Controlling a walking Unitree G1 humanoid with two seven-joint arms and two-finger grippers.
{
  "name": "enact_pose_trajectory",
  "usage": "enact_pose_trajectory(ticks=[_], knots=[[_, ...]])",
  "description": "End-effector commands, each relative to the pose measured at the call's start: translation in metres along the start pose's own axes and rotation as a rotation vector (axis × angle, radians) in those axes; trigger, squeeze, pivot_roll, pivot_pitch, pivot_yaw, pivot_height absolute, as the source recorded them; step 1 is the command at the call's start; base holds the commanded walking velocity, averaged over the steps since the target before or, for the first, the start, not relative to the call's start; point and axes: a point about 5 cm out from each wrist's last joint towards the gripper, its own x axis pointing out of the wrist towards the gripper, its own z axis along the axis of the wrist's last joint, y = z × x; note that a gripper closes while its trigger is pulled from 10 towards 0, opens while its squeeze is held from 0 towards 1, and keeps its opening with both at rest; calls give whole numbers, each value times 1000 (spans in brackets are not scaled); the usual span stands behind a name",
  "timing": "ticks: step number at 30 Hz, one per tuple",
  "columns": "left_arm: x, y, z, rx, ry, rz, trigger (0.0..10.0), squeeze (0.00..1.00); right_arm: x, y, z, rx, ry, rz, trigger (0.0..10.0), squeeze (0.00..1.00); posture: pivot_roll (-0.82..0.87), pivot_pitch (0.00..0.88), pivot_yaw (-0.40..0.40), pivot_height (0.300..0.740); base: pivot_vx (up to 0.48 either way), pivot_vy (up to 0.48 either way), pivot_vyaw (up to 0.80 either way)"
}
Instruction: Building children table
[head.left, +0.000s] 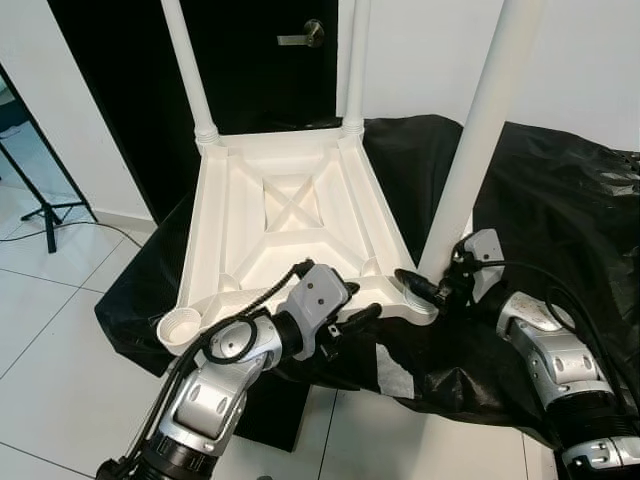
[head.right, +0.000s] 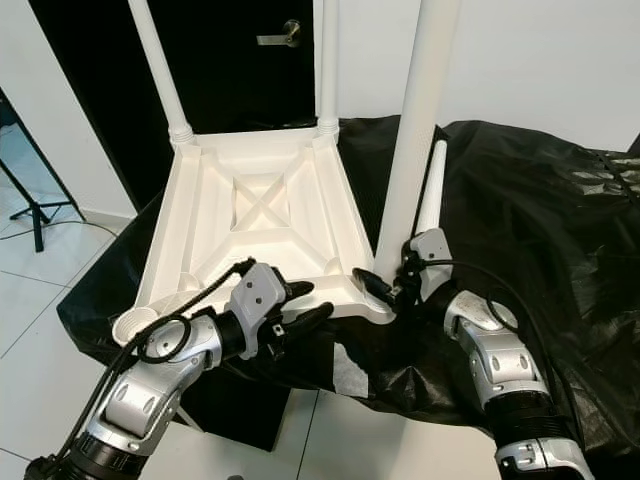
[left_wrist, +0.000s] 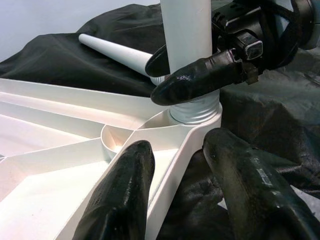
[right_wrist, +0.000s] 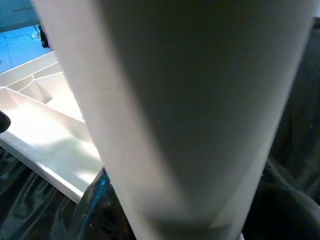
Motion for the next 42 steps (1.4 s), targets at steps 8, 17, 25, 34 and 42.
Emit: enact_pose_trajectory(ticks=[8,17,25,34,42], knots=[[0,0,-3,15,14,12,10000,0,-4,7,-16,46,36,-214,10000,0,7,0,-6,740,0,0,0],[1,-2,-2,12,8,10,10000,0,-3,23,-26,128,57,-425,10000,0,2,0,-2,740,0,0,0],[0,-4,-4,9,12,2,10000,0,-1,42,-26,194,54,-658,10000,0,3,0,-1,740,0,0,0],[0,-4,-4,4,14,4,10000,0,7,62,-19,244,35,-716,10000,0,4,0,-1,740,0,0,0],[0,-2,-3,8,15,10,10000,0,3,55,-7,215,-27,-664,10000,1000,4,0,0,740,0,0,0]])
